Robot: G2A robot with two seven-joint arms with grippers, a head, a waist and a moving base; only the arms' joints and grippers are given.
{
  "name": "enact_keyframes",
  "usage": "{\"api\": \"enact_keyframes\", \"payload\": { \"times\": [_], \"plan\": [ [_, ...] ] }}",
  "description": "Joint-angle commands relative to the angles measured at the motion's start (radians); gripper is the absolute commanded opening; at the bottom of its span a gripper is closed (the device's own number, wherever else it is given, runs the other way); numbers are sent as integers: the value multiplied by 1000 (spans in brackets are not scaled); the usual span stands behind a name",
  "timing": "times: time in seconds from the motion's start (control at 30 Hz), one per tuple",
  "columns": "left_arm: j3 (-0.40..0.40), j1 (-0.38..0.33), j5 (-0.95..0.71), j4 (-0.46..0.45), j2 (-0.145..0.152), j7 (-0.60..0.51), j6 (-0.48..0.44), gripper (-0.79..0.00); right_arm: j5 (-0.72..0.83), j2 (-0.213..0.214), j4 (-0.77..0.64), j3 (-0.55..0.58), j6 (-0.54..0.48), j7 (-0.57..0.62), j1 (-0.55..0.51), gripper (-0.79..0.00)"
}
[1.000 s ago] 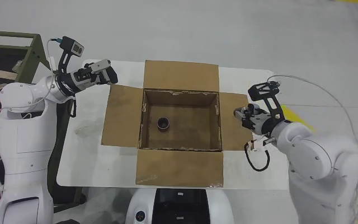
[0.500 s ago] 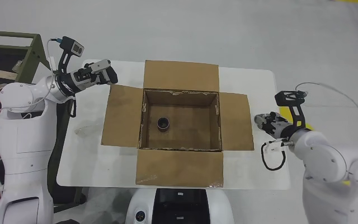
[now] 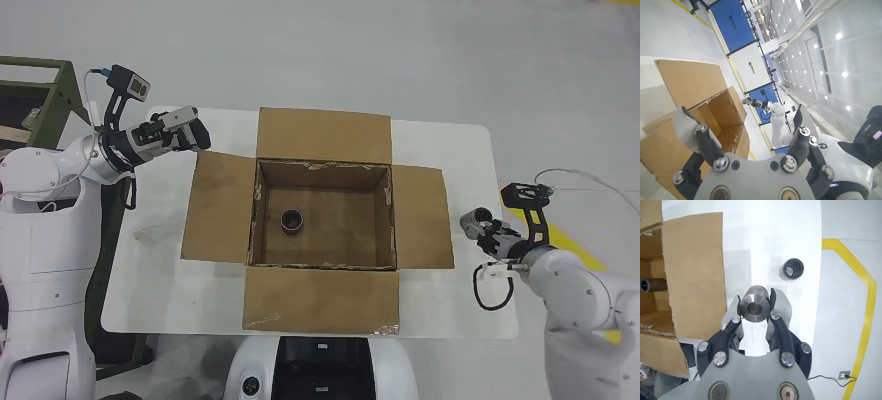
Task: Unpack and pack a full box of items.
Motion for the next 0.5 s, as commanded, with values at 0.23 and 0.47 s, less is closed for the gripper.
{"api": "enact_keyframes", "payload": {
  "times": [0.23, 0.47],
  "plan": [
    [0, 0, 0, 0, 0, 0, 0, 0, 11, 6, 40, 25, 15, -29, -54, -785],
    [0, 0, 0, 0, 0, 0, 0, 0, 18, 9, 85, 16, 15, -65, -66, -785]
  ]
}}
